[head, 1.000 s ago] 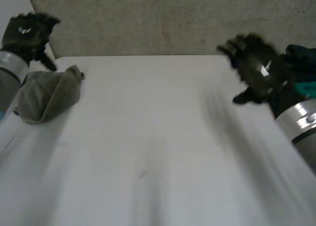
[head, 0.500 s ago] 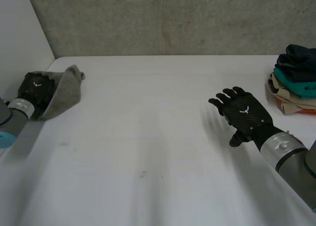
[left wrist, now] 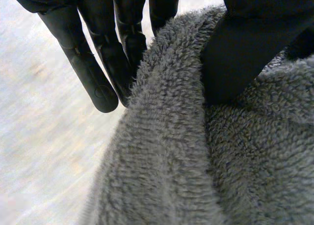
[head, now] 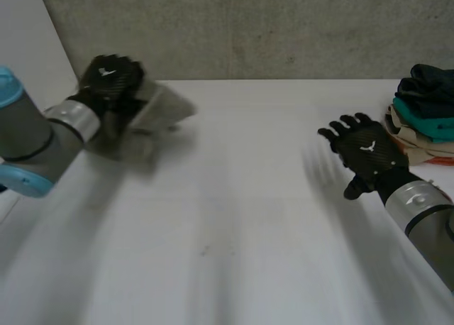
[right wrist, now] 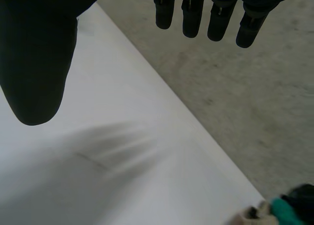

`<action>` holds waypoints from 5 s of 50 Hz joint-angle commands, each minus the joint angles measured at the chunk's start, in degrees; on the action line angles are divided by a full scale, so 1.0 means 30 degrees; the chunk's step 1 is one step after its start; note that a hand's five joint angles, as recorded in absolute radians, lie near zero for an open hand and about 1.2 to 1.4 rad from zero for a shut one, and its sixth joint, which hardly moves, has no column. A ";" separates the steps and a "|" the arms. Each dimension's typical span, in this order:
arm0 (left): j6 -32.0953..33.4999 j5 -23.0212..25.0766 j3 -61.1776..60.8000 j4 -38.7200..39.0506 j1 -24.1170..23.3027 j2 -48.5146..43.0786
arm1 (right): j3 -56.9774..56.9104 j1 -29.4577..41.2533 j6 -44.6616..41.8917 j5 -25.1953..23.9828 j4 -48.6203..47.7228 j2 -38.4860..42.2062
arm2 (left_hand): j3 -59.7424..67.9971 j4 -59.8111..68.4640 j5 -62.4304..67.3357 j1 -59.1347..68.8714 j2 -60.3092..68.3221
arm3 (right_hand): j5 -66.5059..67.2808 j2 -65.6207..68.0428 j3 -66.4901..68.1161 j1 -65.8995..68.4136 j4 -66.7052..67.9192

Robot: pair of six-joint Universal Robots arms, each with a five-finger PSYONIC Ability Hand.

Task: Fold the laundry.

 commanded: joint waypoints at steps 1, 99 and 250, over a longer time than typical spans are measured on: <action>-0.0559 -0.0123 -0.2229 -0.0341 -0.4873 0.0438 | -0.0086 -0.0103 0.0138 0.1069 0.0344 -0.0652 | 0.4211 0.3833 0.6109 0.6148 0.4185 | -0.0824 -0.0733 -0.0684 -0.1157 -0.0648; -0.0849 -0.7420 -0.3842 -0.5758 -0.8430 0.7048 | -0.7024 0.1186 -0.1558 0.1742 0.8721 -0.2874 | 0.4211 0.3833 0.6109 0.6148 0.4185 | 2.2509 2.2600 2.2649 2.2176 2.2686; 0.6915 -0.4954 1.0067 -0.0236 -0.2042 -0.2000 | -1.9740 0.2651 -0.9090 0.6667 0.0724 0.6556 | 0.4211 0.3833 0.6109 0.6148 0.4185 | 2.2509 2.2600 2.2649 2.2176 2.2686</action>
